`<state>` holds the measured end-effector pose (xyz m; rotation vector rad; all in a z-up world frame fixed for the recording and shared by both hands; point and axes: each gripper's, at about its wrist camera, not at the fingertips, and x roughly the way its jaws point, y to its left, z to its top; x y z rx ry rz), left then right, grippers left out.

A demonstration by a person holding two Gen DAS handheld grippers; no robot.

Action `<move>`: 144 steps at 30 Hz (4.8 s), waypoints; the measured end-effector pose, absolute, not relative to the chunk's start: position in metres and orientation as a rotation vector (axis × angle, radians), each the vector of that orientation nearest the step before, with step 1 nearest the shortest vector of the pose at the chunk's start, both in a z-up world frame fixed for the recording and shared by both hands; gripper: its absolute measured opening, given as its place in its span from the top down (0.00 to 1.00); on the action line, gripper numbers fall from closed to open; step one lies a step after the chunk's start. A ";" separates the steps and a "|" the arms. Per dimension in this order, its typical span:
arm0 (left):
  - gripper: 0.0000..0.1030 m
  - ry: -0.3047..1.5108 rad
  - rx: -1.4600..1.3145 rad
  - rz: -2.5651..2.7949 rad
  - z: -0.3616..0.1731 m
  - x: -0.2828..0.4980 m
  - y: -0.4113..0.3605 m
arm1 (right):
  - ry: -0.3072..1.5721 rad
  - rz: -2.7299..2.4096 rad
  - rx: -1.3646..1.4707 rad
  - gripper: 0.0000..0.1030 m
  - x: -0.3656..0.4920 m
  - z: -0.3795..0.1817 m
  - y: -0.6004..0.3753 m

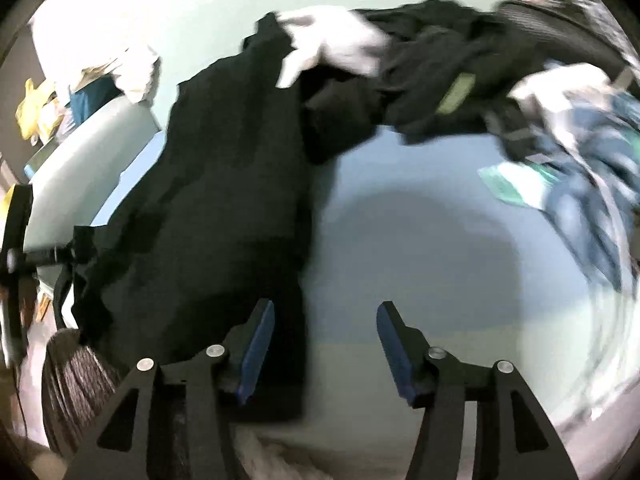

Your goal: Fold clothes

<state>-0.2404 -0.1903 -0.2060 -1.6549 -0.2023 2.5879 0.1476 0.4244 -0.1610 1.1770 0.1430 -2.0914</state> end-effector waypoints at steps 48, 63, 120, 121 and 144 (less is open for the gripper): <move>0.92 -1.783 -1.267 2.854 -0.246 -0.223 -0.437 | 0.145 -1.922 1.249 0.37 0.170 -0.211 0.339; 0.93 0.584 -1.307 2.823 -0.191 -0.239 -0.164 | 0.261 -1.961 1.184 0.21 0.191 -0.215 0.321; 0.92 0.885 -1.537 2.734 -0.283 -0.217 -0.108 | 1.238 -0.852 0.689 0.89 0.430 -0.192 -0.080; 0.92 0.869 -1.536 2.736 -0.282 -0.217 -0.109 | 1.235 -0.861 0.672 0.90 0.434 -0.190 -0.078; 0.73 0.124 -1.440 2.662 -0.247 -0.216 -0.174 | -0.101 -2.209 0.976 0.93 0.147 -0.012 0.392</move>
